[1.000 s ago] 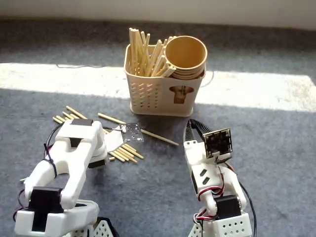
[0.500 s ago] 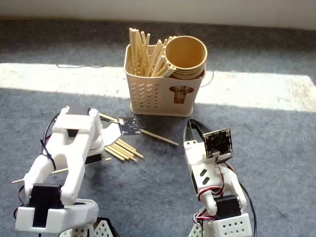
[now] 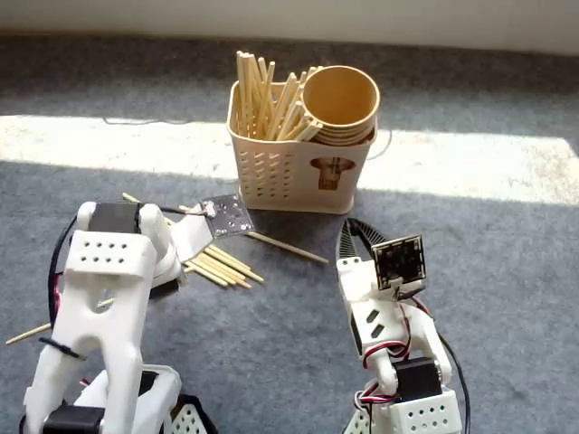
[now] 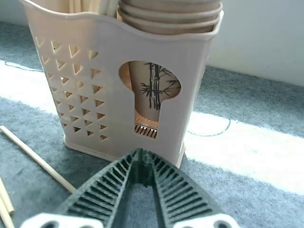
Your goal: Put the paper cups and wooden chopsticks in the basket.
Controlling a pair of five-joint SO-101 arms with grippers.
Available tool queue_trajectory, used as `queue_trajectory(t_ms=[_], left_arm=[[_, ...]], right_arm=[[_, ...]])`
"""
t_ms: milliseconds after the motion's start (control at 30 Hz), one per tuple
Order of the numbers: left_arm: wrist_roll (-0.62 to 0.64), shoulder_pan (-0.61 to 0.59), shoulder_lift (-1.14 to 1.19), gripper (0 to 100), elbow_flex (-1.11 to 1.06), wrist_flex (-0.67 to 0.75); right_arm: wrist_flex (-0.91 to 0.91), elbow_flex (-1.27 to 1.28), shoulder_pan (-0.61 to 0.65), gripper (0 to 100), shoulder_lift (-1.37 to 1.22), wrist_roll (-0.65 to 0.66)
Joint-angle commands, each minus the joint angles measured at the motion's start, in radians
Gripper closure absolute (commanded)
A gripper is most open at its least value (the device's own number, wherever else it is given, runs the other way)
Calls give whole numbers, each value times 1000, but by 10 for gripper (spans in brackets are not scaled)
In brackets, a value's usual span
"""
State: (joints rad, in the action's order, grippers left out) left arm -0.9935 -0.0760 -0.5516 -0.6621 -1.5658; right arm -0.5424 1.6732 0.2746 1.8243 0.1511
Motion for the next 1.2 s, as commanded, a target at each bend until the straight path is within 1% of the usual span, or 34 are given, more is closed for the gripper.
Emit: queue_trajectory(t_ms=[0, 433, 867, 933, 1033, 1167], left_arm=[[80, -7, -68, 994, 91, 3], [462, -7, -140, 993, 493, -3], [914, -1, -140, 992, 943, 8], [982, 1, -139, 992, 1003, 44], [1065, 56, -139, 992, 1047, 121], [1132, 197, -137, 994, 1049, 239]], right_arm=[[31, 108, -7, 994, 12, 11], [30, 108, -4, 994, 10, 11], [25, 107, -4, 994, 8, 11], [25, 107, -2, 994, 8, 11], [25, 107, -2, 994, 8, 11], [25, 107, -2, 994, 8, 11]])
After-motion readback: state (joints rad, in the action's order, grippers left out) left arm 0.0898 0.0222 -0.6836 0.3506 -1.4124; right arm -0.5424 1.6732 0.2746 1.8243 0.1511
